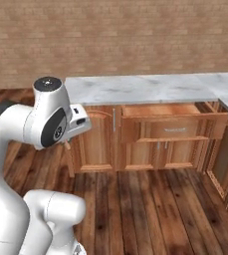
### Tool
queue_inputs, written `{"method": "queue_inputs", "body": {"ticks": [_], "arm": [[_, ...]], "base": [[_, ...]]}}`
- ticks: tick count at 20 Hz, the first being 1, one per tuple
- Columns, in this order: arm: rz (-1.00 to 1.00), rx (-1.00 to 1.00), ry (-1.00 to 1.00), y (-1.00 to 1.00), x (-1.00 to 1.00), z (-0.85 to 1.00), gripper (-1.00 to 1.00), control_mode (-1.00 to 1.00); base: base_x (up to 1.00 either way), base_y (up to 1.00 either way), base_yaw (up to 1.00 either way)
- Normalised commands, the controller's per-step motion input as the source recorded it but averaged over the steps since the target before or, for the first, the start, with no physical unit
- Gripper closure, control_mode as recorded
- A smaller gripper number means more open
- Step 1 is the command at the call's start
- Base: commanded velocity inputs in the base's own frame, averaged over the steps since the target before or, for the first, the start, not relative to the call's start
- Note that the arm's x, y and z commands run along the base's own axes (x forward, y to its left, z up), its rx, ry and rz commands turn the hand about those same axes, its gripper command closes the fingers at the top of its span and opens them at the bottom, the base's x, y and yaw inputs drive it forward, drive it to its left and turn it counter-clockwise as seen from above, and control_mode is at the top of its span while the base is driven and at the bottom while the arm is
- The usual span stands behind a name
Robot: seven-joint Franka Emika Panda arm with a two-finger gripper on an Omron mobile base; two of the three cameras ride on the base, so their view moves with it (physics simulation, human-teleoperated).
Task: Organize the utensils by type. Pick up the wooden spoons from the counter and place them in the open cabinet. Then pick up the metallic utensils from the counter and place them in the open drawer.
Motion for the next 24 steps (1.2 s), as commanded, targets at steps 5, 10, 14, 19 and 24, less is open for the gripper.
{"method": "queue_inputs", "body": {"ticks": [5, 10, 14, 19, 24], "arm": [[0.0, 0.0, 0.0, 0.0, 0.0, 0.0, 1.0, 1.0], [0.0, 0.0, 0.0, 0.0, 0.0, 0.0, 1.0, 1.0], [0.0, 0.0, 0.0, 0.0, 0.0, 0.0, 1.0, 1.0], [0.0, 0.0, 0.0, 0.0, 0.0, 0.0, 1.0, 1.0], [0.0, 0.0, 0.0, 0.0, 0.0, 0.0, 1.0, 1.0]], "base": [[0.06, -0.06, 0.04], [0.39, 0.0, 0.0], [0.42, 0.0, -0.01], [0.43, -0.17, -0.01], [0.45, -0.44, 0.0]]}}
